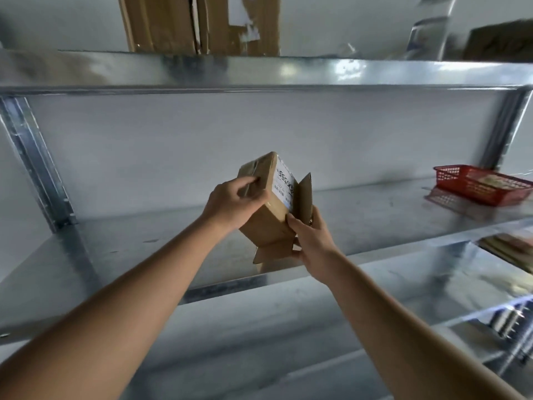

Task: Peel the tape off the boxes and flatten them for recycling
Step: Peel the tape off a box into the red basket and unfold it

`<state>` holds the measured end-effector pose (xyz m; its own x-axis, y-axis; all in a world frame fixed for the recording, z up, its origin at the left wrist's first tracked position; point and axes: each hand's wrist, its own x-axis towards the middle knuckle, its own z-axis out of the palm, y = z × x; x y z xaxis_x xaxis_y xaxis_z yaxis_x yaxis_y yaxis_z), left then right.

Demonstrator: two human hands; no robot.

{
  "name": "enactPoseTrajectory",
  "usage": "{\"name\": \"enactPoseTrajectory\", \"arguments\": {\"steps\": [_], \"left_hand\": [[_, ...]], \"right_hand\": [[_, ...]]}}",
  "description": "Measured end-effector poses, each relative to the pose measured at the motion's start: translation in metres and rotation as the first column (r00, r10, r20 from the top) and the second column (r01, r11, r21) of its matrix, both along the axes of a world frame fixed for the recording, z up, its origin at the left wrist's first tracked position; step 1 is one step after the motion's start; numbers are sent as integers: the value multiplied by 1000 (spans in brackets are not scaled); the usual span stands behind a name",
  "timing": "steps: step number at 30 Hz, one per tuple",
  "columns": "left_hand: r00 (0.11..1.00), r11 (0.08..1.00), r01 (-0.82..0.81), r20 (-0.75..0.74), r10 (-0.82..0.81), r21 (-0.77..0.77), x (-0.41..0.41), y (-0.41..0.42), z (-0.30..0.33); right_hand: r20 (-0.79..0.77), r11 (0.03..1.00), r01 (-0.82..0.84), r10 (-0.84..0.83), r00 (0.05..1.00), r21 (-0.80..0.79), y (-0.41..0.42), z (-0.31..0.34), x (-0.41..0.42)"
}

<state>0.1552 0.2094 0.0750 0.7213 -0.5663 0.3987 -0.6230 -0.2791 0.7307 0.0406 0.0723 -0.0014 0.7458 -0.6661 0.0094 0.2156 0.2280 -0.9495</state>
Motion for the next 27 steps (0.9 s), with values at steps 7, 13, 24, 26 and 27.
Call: {"name": "enactPoseTrajectory", "arguments": {"steps": [7, 13, 24, 26, 27], "left_hand": [[998, 976, -42, 57, 31, 213, -32, -79, -5], [992, 962, -124, 44, 117, 243, -56, -135, -14], [995, 938, -51, 95, 20, 342, -57, -206, -29], [995, 930, -31, 103, -8, 366, -49, -217, -31], [994, 929, -20, 105, -20, 369, -45, -221, -33]], "right_hand": [[-259, 905, 145, -263, 929, -400, -75, -3, -35], [-295, 735, 12, -287, 911, -678, -127, -11, -59], [-185, 743, 87, -275, 943, -663, -210, -17, -69], [-50, 681, 167, -287, 957, -713, -218, -13, -68], [-1, 626, 187, -287, 958, -757, -222, -11, -67]]}}
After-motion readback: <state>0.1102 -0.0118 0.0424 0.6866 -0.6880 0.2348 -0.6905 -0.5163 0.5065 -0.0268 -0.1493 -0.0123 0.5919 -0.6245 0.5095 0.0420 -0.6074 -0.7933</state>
